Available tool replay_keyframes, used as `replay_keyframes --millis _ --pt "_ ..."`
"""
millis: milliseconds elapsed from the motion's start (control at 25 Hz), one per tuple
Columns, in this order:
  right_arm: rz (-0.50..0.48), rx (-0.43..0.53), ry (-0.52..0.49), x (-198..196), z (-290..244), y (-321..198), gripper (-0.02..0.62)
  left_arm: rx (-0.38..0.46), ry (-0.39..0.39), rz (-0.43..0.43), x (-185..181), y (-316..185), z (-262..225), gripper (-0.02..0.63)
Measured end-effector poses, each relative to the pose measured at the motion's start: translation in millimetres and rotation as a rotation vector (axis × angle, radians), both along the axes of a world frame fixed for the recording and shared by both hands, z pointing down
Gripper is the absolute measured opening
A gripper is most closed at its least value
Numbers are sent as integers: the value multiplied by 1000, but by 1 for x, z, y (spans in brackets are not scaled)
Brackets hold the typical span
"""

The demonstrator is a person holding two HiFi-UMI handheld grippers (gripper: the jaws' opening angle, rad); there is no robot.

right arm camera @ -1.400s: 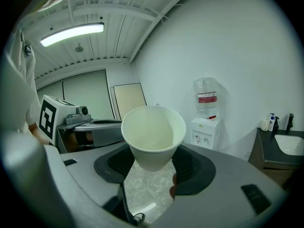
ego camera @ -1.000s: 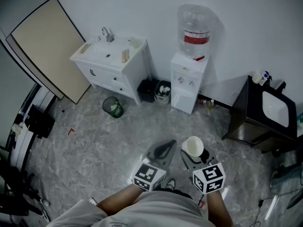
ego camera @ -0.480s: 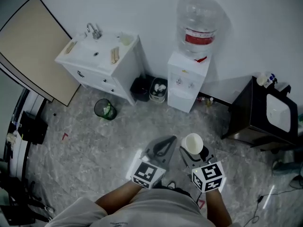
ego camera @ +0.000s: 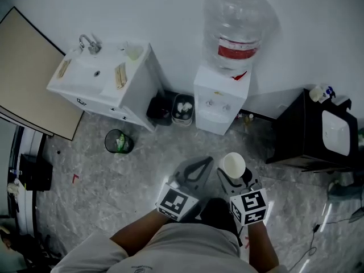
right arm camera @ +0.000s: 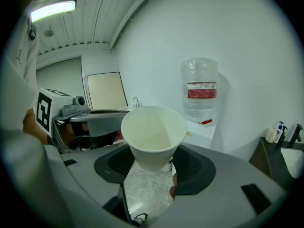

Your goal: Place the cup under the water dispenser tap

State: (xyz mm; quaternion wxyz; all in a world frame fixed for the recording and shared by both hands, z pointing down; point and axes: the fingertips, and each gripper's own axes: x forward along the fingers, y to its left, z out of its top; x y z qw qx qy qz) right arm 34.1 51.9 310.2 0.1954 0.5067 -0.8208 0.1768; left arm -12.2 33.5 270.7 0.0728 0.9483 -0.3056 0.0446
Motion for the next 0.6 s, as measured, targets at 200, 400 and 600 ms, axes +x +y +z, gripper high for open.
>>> replay_keyframes --millis 200,400,600 --pt "2 -15 20 9 22 -48 258 3 11 1 13 -50 9 3" --pt "-18 -12 33 22 51 -105 258 7 26 -28 30 -105 18 3" --pt "-57 -11 28 36 85 -166 258 -1 60 -71 48 -162 27 3"
